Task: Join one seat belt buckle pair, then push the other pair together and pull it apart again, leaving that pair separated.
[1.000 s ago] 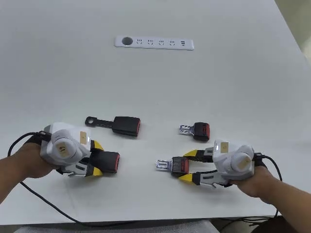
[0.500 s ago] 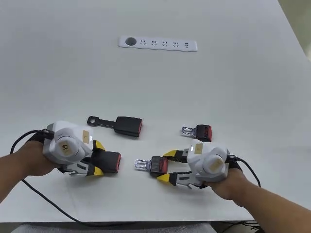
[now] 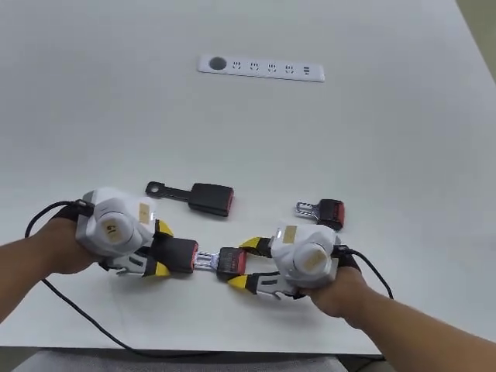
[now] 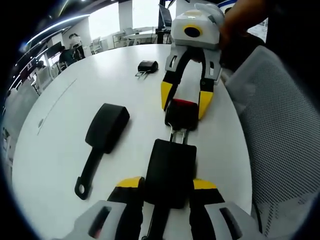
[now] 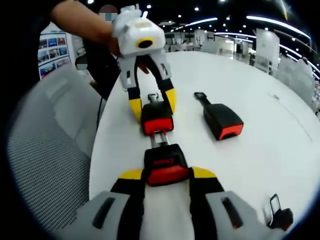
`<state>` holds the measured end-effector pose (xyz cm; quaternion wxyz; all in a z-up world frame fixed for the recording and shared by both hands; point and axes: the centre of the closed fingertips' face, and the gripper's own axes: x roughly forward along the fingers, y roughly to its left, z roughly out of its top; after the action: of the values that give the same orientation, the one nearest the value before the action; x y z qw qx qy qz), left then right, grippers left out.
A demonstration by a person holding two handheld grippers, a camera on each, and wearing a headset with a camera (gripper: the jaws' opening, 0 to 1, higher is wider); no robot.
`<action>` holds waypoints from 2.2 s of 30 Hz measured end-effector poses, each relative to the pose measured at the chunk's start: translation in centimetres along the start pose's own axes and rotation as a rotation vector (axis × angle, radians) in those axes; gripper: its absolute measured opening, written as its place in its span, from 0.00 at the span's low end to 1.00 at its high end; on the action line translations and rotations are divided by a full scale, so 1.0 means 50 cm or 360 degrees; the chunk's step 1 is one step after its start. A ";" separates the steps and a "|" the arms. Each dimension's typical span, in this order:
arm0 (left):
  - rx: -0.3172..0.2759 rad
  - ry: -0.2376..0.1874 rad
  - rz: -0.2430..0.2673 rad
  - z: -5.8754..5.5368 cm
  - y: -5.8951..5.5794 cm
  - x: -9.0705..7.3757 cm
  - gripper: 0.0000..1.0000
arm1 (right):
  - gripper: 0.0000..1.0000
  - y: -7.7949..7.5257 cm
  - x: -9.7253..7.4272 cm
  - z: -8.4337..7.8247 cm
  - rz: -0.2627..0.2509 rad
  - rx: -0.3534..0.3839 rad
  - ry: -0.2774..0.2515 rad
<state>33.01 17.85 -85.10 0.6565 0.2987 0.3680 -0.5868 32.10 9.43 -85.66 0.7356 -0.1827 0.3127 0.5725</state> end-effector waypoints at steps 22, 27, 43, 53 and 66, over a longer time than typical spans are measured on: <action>0.0106 0.0046 -0.0031 -0.008 0.005 0.007 0.34 | 0.33 0.006 0.035 0.035 -0.0003 0.0061 0.0029; 0.0147 0.0052 -0.0055 -0.010 0.004 0.009 0.34 | 0.33 0.005 0.041 0.039 -0.0008 0.0061 0.0049; 0.0190 0.0073 -0.0094 -0.015 0.002 0.010 0.34 | 0.33 0.004 0.045 0.040 -0.0003 0.0034 0.0081; 0.0191 0.0049 -0.0122 -0.009 -0.004 0.006 0.34 | 0.33 0.002 0.045 0.035 -0.0006 -0.0032 0.0052; 0.0187 -0.0063 -0.0162 -0.006 0.001 -0.002 0.34 | 0.33 0.003 0.041 0.036 -0.0016 -0.0115 -0.0006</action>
<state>32.99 18.13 -85.20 0.6144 0.3060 0.3344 -0.6458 32.73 12.10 -85.68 0.7321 -0.2095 0.2895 0.5800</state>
